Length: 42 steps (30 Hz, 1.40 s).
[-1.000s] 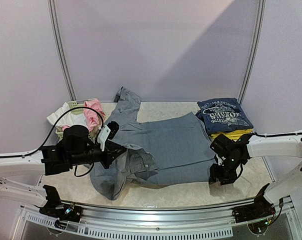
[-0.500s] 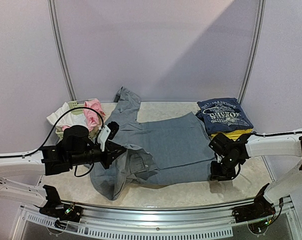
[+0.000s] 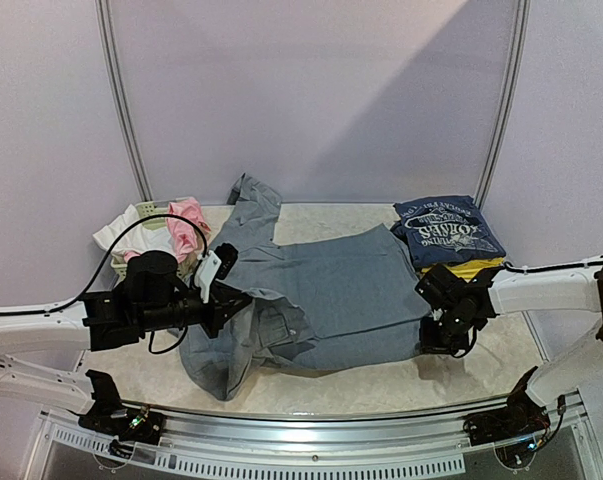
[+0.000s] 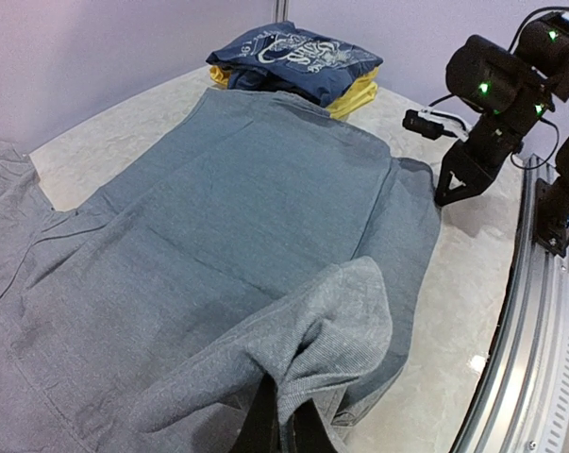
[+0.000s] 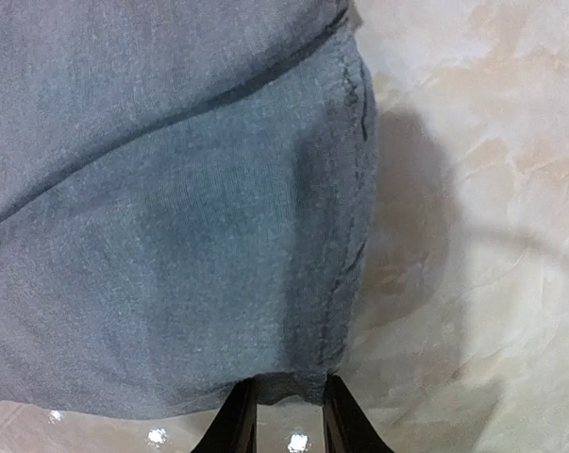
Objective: Fold and stack the mixed laundry pile
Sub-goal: Pick up the flattened shirt from the center of the board.
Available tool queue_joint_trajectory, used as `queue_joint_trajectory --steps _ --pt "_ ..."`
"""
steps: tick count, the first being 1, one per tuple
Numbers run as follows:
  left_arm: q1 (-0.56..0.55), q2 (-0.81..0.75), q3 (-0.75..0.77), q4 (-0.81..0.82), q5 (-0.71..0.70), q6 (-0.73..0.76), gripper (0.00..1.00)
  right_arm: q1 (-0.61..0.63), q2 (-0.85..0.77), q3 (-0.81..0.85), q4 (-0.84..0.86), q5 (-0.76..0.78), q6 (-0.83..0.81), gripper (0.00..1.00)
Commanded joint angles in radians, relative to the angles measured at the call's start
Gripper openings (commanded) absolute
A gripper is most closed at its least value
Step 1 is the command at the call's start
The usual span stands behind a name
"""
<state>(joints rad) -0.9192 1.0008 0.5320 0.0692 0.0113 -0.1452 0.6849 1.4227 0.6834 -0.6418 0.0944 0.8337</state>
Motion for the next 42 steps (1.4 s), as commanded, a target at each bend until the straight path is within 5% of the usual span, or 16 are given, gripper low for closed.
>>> queue_joint_trajectory --steps 1,7,14,42 --pt "-0.017 0.004 -0.009 0.006 -0.008 0.010 0.00 -0.007 0.030 0.005 0.019 0.059 0.013 0.26" --pt "-0.017 0.006 -0.008 0.004 -0.008 0.010 0.00 -0.007 0.056 0.005 0.027 0.053 0.008 0.25" --pt "-0.017 0.003 -0.009 0.004 -0.008 0.010 0.00 -0.007 0.037 0.014 0.017 0.029 0.000 0.01" --pt "-0.137 -0.163 0.001 -0.188 -0.046 -0.084 0.00 0.013 -0.289 -0.047 -0.159 -0.082 0.002 0.00"
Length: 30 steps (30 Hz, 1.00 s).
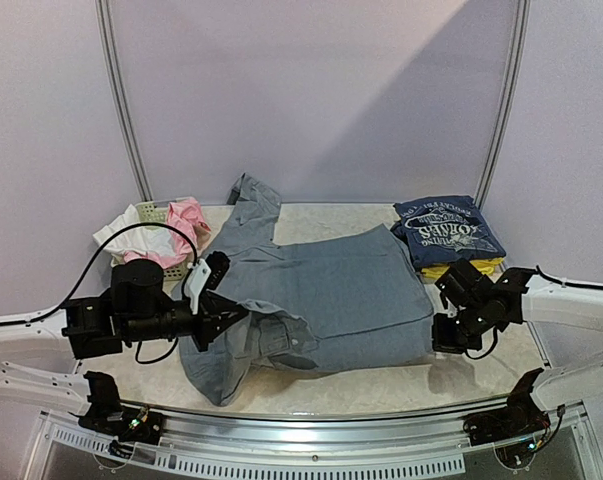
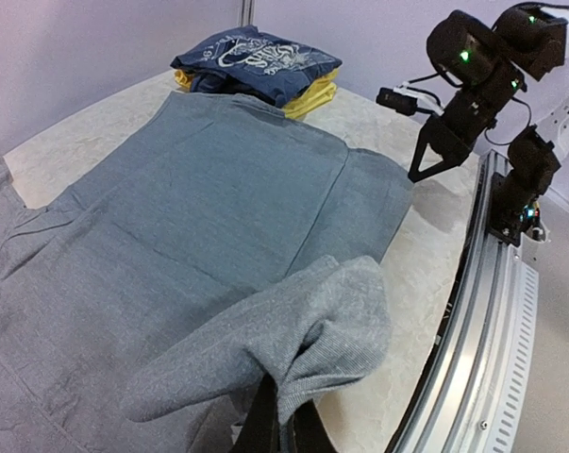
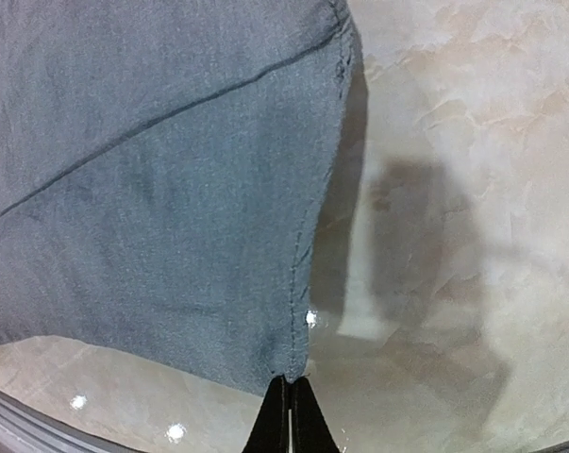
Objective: Fold and stack the mixed laundry pile
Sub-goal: Pick up the flattened shirt from the center of the board.
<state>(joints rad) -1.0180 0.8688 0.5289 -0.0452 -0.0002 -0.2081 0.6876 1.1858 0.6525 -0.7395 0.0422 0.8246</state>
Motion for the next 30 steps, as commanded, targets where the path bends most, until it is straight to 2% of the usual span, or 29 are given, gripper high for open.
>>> queue_joint_trajectory --steps 1,6,9,14,21,26,30 --pt "-0.045 -0.039 0.013 -0.092 -0.038 -0.022 0.00 0.011 -0.069 -0.016 -0.076 -0.031 0.013 0.00" --pt "-0.074 -0.054 0.057 -0.170 -0.054 -0.009 0.00 0.011 -0.170 -0.001 -0.130 -0.027 0.027 0.00" --pt "-0.074 -0.053 0.072 -0.176 -0.141 0.006 0.00 0.011 -0.189 0.013 -0.098 -0.003 0.031 0.00" --pt "-0.074 -0.051 0.129 -0.202 -0.302 0.045 0.00 0.010 -0.089 0.041 0.022 0.018 0.030 0.00" --pt "-0.062 0.031 0.234 -0.230 -0.381 0.168 0.00 -0.002 0.040 0.155 0.052 0.139 0.006 0.00" --pt "-0.005 0.105 0.293 -0.214 -0.347 0.248 0.00 -0.023 0.084 0.232 0.062 0.197 -0.015 0.00" --pt "0.075 0.127 0.322 -0.179 -0.227 0.312 0.00 -0.050 0.146 0.275 0.087 0.205 -0.024 0.00"
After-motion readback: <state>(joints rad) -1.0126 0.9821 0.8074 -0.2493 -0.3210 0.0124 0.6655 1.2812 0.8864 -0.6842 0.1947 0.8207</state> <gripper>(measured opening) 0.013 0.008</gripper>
